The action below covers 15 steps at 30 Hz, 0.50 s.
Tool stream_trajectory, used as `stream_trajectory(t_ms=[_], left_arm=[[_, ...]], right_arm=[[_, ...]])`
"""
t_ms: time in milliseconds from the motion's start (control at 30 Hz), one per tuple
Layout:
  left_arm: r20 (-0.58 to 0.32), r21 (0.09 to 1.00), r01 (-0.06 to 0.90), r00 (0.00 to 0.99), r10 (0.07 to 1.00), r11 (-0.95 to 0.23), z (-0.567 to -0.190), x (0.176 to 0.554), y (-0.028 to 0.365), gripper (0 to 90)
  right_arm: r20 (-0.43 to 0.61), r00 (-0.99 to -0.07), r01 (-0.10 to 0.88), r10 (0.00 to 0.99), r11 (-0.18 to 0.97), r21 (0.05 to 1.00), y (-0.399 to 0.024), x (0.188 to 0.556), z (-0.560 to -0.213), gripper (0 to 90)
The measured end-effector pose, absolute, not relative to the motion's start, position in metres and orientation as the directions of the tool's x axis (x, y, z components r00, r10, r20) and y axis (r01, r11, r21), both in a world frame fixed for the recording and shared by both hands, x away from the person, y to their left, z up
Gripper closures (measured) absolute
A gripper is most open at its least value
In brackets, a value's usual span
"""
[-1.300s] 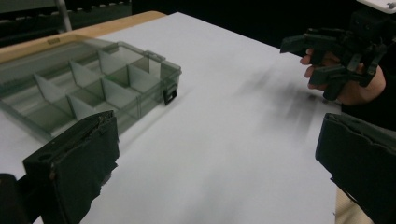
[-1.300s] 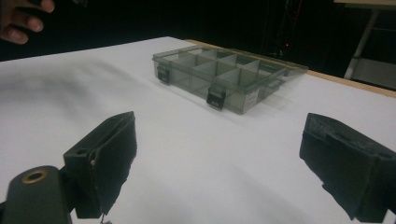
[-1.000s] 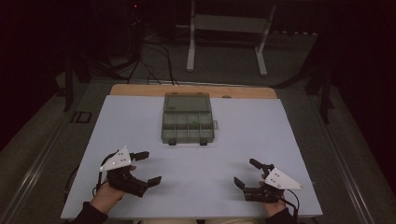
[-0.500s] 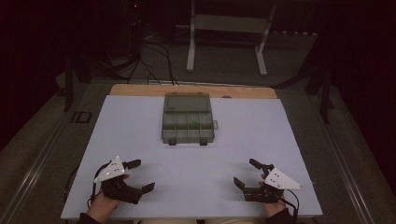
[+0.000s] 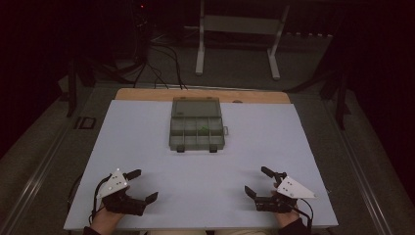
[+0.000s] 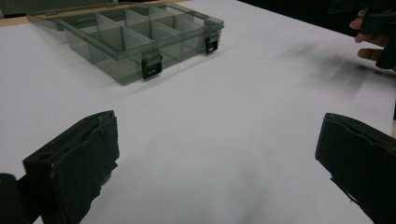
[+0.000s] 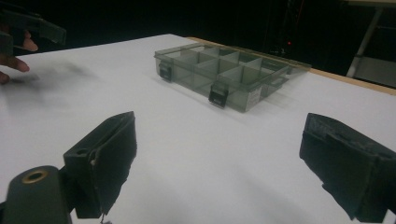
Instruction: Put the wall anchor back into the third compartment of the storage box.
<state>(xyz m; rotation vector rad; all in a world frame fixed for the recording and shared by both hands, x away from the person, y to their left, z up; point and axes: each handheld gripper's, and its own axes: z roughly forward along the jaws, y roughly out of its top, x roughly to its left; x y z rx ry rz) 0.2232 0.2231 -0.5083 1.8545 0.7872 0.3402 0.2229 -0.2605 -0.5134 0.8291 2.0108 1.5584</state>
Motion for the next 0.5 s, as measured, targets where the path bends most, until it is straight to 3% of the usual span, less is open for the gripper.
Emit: stream_trajectory(t_ms=[500], left_arm=[[-0.133,0.896,0.375,0.738,0.662,-0.237,-0.5135,0.2232,0.2259,0.0]], right_arm=[[-0.004,-0.711,0.181,0.703,0.188,0.965,-0.2601,0.2244,-0.5148,11.1]])
